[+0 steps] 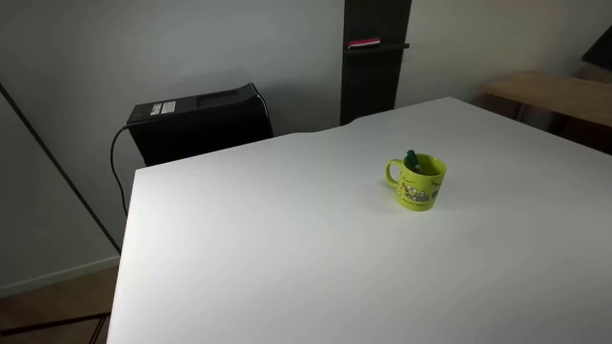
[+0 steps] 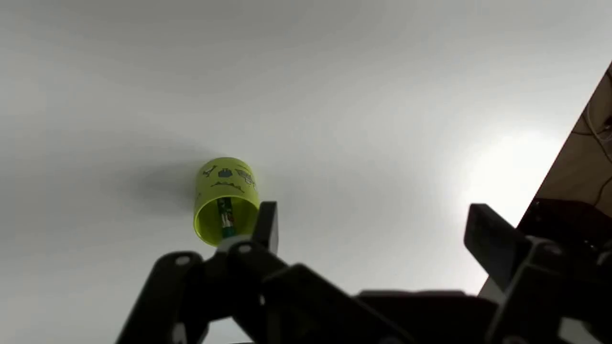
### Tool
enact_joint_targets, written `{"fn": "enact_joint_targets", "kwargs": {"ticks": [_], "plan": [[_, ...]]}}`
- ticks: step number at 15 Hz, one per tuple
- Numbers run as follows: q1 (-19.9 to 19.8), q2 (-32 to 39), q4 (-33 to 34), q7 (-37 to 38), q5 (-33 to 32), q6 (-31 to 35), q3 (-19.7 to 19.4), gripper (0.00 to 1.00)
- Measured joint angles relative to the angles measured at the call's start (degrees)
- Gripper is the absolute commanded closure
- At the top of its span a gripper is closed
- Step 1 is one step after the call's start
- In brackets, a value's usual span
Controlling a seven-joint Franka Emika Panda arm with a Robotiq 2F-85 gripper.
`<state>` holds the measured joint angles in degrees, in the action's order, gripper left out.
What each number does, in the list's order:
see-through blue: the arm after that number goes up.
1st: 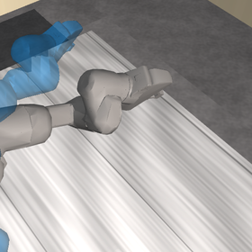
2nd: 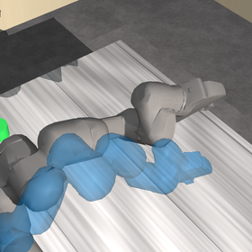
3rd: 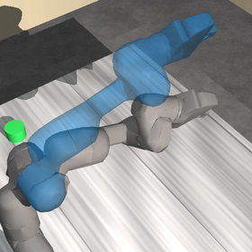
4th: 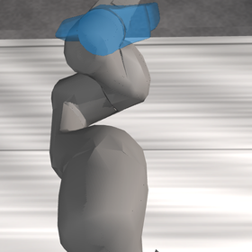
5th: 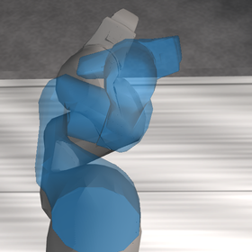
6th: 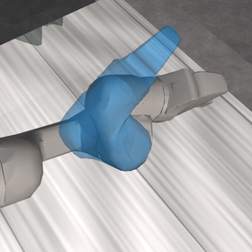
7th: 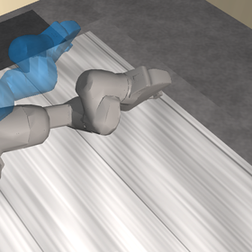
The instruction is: Remove the marker from the mug, put the marker in the mug
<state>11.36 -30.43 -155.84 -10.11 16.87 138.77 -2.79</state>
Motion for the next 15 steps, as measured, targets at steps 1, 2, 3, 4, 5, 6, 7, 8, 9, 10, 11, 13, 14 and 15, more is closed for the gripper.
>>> {"fn": "enact_joint_targets", "kwargs": {"ticks": [1,2,3,4,5,6,7,8,9,10,11,13,14,15], "plan": [[0.0,0.0,0.0,0.0,0.0,0.0,0.0,0.00],[0.0,0.0,0.0,0.0,0.0,0.0,0.0,0.00],[0.0,0.0,0.0,0.0,0.0,0.0,0.0,0.00],[0.0,0.0,0.0,0.0,0.0,0.0,0.0,0.00],[0.0,0.0,0.0,0.0,0.0,0.0,0.0,0.00],[0.0,0.0,0.0,-0.1,0.0,-0.1,0.1,0.00],[0.0,0.2,0.0,-0.7,0.1,-0.6,0.0,0.00],[0.2,0.7,0.1,-1.6,0.3,-1.5,-0.3,0.00],[0.4,1.7,0.3,-2.7,0.8,-2.3,-0.7,0.00],[0.4,3.4,0.6,-4.0,1.4,-2.7,-1.3,0.00],[0.5,5.5,1.2,-5.4,2.0,-2.9,-1.8,0.00],[0.5,10.9,3.4,-8.0,3.2,-3.0,-2.7,0.00],[0.4,13.8,5.0,-9.3,3.7,-3.0,-3.0,0.00],[0.2,17.0,6.9,-10.3,4.2,-2.9,-3.1,0.00]]}}
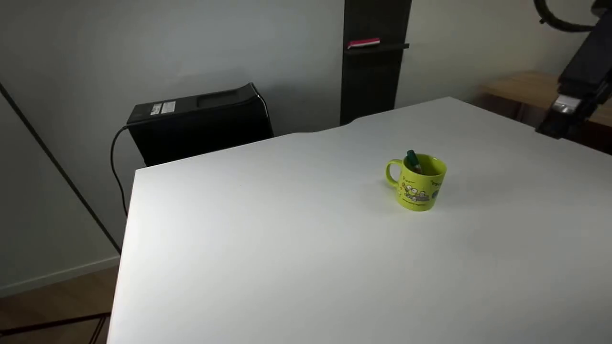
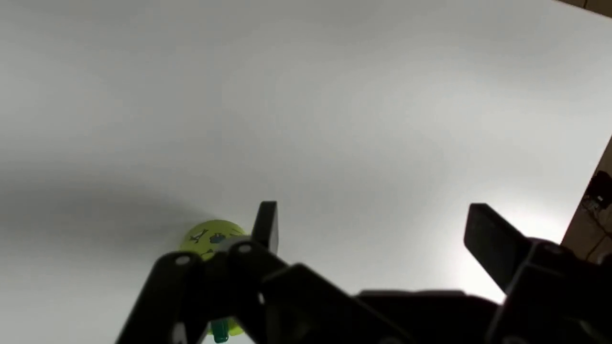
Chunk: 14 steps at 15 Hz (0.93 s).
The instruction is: Remove the marker from the mug, put the marker in the mug
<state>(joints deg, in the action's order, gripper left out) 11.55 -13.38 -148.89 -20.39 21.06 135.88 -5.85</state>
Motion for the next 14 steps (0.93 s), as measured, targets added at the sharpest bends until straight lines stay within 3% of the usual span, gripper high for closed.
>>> {"fn": "enact_joint_targets", "kwargs": {"ticks": [4,9,14], "plan": [[-1.6,13.2,10.0,-2.7,0.4,0.2,1.2,0.00],[-5.1,27.5,24.0,-3.0,-0.2,0.1,6.2,0.00],[-7.6,39.4,37.4,-2.0,-5.1,-1.6,9.2,0.00]]}}
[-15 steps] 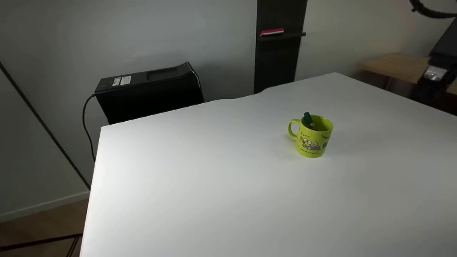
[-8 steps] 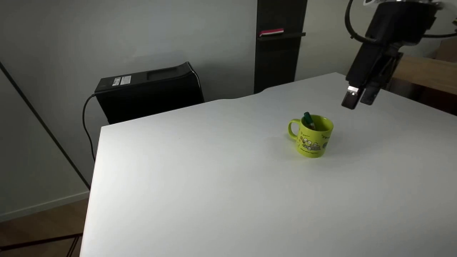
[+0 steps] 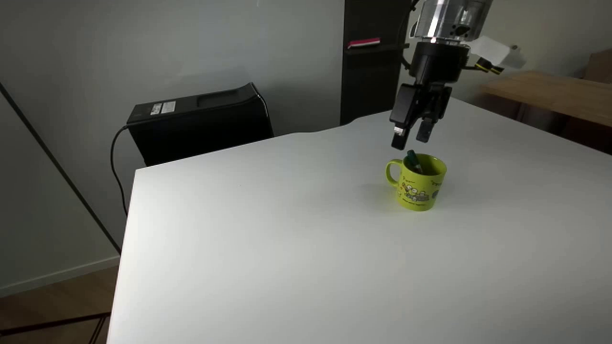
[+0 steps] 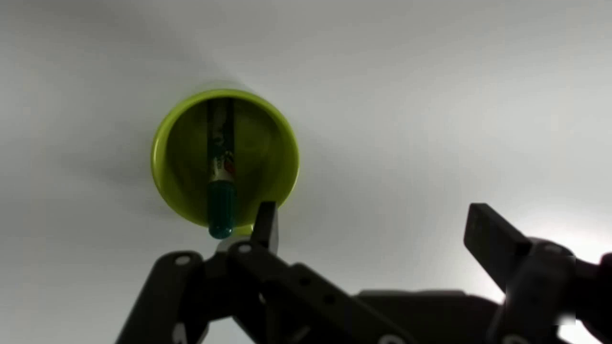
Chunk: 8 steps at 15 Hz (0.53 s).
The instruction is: Remove the marker from the mug, put the marker in the mug
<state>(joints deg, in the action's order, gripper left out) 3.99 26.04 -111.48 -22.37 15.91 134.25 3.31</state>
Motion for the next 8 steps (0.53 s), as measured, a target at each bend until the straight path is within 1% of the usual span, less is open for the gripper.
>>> {"fn": "enact_joint_targets", "kwargs": {"ticks": [4,8], "plan": [[-1.0,6.7,8.3,1.4,-4.1,-2.6,0.3,0.00],[-2.2,10.6,13.6,3.6,-6.9,-6.1,0.1,0.00]]}}
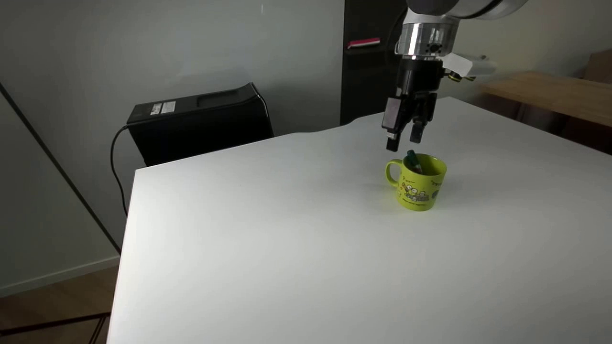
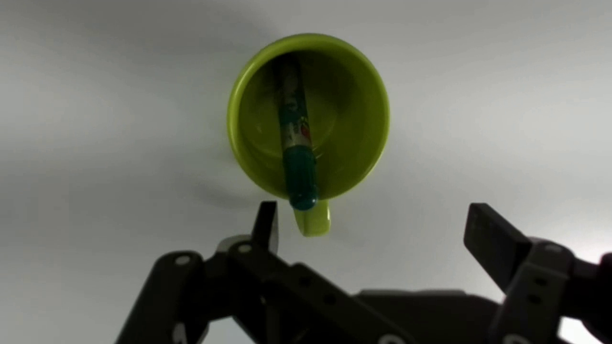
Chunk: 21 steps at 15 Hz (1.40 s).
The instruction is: Remove the marker from the mug, put the marker in the mug
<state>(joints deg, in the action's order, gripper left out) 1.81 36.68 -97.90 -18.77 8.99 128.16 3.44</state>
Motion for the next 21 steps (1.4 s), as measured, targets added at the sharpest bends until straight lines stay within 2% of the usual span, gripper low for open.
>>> {"fn": "enact_joint_targets", "kwargs": {"ticks": [7,21], "plan": [[-1.8,2.3,4.0,2.4,-1.4,-4.0,-0.3,0.00],[-1.8,3.2,4.4,6.6,-2.5,-6.0,-0.9,0.00]]}}
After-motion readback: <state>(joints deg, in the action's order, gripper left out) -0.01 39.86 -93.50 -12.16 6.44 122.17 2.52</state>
